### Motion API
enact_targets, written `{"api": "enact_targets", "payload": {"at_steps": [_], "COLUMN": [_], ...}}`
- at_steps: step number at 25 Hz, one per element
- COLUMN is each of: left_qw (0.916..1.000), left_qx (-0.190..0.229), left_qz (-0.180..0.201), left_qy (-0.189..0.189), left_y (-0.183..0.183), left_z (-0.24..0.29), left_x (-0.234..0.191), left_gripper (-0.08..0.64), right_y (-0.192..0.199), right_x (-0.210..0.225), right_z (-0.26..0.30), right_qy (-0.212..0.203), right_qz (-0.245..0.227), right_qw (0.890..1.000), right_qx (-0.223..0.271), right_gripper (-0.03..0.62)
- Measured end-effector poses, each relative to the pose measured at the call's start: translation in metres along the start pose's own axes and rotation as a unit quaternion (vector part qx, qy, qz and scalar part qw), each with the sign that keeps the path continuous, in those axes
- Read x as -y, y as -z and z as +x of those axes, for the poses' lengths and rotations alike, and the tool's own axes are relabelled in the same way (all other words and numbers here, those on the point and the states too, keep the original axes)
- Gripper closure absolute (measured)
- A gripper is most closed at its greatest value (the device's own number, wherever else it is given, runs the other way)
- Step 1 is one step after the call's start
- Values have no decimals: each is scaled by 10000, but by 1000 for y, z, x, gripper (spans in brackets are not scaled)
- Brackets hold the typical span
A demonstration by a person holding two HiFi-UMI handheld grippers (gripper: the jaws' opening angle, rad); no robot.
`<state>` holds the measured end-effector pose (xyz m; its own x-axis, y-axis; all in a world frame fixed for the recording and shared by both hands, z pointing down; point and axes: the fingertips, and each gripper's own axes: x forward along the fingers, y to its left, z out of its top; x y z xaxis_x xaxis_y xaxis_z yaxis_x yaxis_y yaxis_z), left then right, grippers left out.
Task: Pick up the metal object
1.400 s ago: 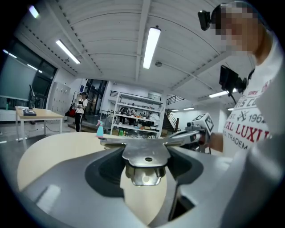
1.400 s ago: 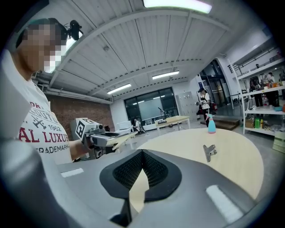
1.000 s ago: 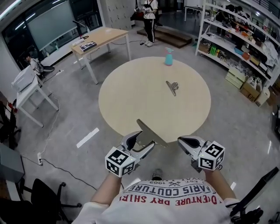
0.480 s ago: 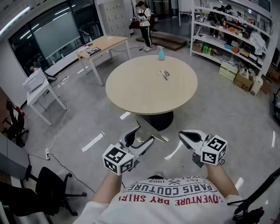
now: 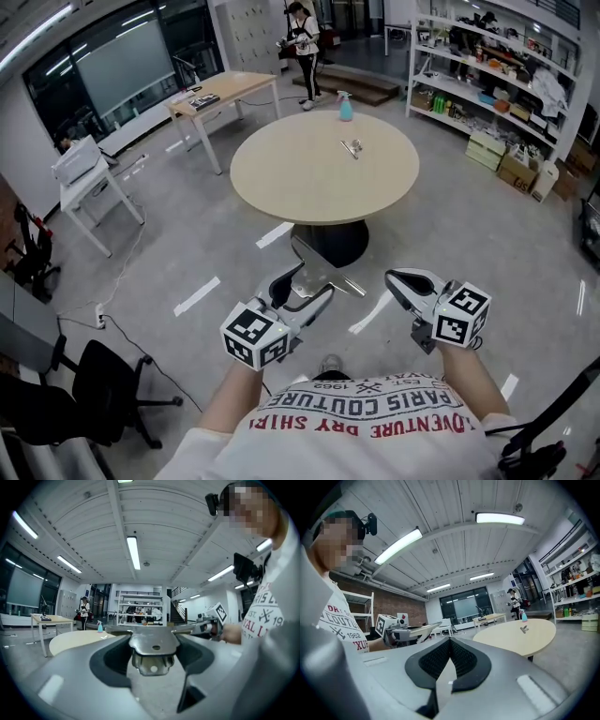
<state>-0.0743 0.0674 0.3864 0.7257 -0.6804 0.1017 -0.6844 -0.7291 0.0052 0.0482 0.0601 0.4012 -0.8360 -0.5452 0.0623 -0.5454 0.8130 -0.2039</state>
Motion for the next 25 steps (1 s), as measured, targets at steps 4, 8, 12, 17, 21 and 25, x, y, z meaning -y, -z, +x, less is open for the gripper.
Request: {"api": "enact_targets", "payload": {"at_steps": [4, 8, 12, 17, 21, 25], "left_qw": [10000, 9997, 9995, 9996, 9995, 9995], "left_qx": [50, -59, -102, -152, -170, -181], "left_qz": [21, 185, 216, 160, 205, 208], "left_qy": [46, 169, 216, 160, 142, 133], "left_y": [-3, -4, -2, 3, 4, 4], "left_z": [-11, -5, -7, -10, -8, -5], "left_x": [2, 6, 11, 13, 16, 20], "left_gripper": [273, 273, 273, 273, 273, 273], "right_y": [2, 2, 6, 10, 9, 10], "right_x": [-8, -13, -14, -17, -19, -19], "right_z": [-3, -4, -6, -8, -10, -12], "right_qy": [110, 152, 177, 135, 75, 4], "right_qz": [7, -33, -55, -38, -87, -119], "right_qw": [9999, 9998, 9997, 9998, 9999, 9999], "right_qx": [-61, -158, -144, -131, -105, -118], "right_gripper": [591, 591, 591, 591, 591, 591]}}
